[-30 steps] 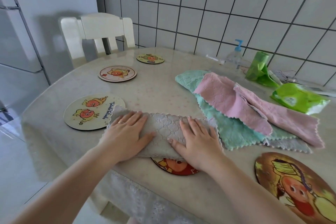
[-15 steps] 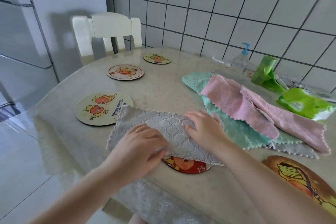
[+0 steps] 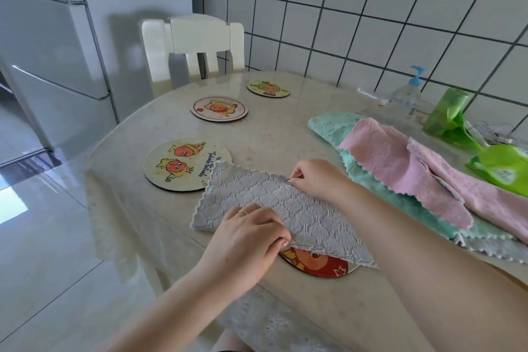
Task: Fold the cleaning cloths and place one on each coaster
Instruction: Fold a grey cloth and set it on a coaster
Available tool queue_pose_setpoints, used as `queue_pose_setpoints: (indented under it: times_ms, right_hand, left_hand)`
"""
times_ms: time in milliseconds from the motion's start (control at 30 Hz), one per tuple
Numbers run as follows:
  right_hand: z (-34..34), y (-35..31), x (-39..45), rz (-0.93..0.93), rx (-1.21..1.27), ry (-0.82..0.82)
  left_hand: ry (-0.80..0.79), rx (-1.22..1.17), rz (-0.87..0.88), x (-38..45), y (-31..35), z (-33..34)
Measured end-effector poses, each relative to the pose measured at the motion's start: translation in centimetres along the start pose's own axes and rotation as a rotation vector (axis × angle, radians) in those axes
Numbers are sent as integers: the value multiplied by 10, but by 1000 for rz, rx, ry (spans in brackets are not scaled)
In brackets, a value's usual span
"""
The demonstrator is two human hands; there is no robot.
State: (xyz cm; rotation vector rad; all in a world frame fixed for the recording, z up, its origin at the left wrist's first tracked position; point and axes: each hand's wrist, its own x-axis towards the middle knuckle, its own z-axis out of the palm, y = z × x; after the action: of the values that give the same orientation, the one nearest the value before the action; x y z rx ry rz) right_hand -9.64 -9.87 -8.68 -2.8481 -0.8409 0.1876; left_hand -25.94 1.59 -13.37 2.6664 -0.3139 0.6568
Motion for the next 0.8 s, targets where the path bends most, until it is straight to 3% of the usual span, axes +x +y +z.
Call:
queue_pose_setpoints:
  times_ms: [133, 333, 500, 600, 667, 800]
  right_hand:
    - [2, 7, -8, -37, 70, 102]
    - [-3, 31, -25, -99, 215, 234]
    - [-16, 45, -45, -148, 404, 281]
    - [-30, 44, -54, -145, 552, 262]
    - [-39, 41, -61, -104, 758, 168]
    - [-49, 40, -76, -45, 1239, -371]
  left_hand:
    - [36, 27, -4, -1, -1, -1]
    - [70, -128, -131, -8, 4, -2]
    - [135, -214, -148, -3, 3, -5]
    - [70, -313, -195, 4, -4, -7]
    - [18, -470, -219, 12, -10, -11]
    - [135, -851, -386, 38, -16, -24]
